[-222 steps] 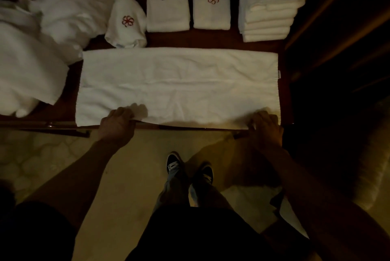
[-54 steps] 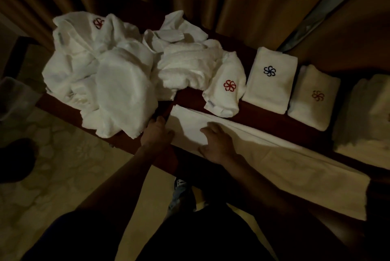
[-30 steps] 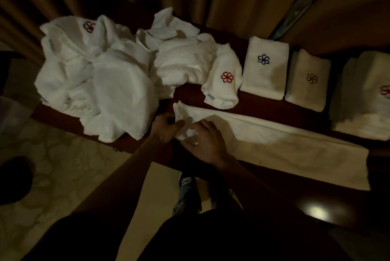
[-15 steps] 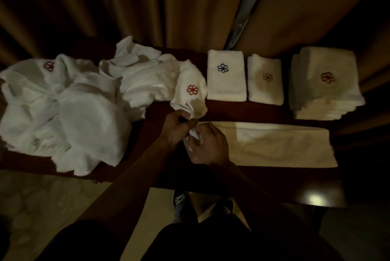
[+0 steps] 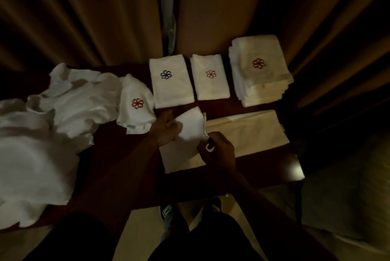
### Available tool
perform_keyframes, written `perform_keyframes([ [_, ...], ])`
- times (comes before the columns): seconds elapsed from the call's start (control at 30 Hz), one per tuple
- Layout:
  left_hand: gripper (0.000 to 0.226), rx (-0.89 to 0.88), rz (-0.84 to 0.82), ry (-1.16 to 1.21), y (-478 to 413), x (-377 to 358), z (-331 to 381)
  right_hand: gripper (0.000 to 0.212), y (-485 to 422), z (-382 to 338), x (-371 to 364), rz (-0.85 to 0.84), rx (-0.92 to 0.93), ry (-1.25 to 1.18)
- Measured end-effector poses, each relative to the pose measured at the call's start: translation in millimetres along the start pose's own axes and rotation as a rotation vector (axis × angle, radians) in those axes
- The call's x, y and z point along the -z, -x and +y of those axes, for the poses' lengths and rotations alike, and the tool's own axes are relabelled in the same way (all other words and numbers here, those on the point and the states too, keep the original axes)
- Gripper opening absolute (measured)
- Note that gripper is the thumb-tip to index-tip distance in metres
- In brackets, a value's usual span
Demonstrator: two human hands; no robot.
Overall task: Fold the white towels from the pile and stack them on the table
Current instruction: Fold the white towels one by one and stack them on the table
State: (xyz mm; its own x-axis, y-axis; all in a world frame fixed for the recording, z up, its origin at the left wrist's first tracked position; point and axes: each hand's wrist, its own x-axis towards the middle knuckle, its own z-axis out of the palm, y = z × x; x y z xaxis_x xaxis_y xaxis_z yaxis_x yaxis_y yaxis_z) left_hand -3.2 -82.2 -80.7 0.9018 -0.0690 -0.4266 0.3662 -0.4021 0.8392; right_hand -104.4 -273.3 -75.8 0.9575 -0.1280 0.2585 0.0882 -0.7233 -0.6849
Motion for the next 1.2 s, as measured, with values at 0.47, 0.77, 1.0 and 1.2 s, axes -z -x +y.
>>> perform_keyframes([
  [0.47,0.042,-0.136,-0.096,-0.844,-37,-75,-7,0.025,4,82,28,-0.426,-0.707,-0.026],
  [0.77,0.058,-0.126,-0.021,-0.927,-34,-91,5,0.030,-1,102,32,-0.352,-0.660,0.046],
  [1.0,0.061,-0.466,-0.052,-0.767,-43,-138,55,0.051,-22,118,68,0.044,-0.520,0.120],
  [1.2,0.056,-0.566,-0.260,-0.665,-54,-210,85,0.057,-23,159,111,0.124,-0.692,0.113],
])
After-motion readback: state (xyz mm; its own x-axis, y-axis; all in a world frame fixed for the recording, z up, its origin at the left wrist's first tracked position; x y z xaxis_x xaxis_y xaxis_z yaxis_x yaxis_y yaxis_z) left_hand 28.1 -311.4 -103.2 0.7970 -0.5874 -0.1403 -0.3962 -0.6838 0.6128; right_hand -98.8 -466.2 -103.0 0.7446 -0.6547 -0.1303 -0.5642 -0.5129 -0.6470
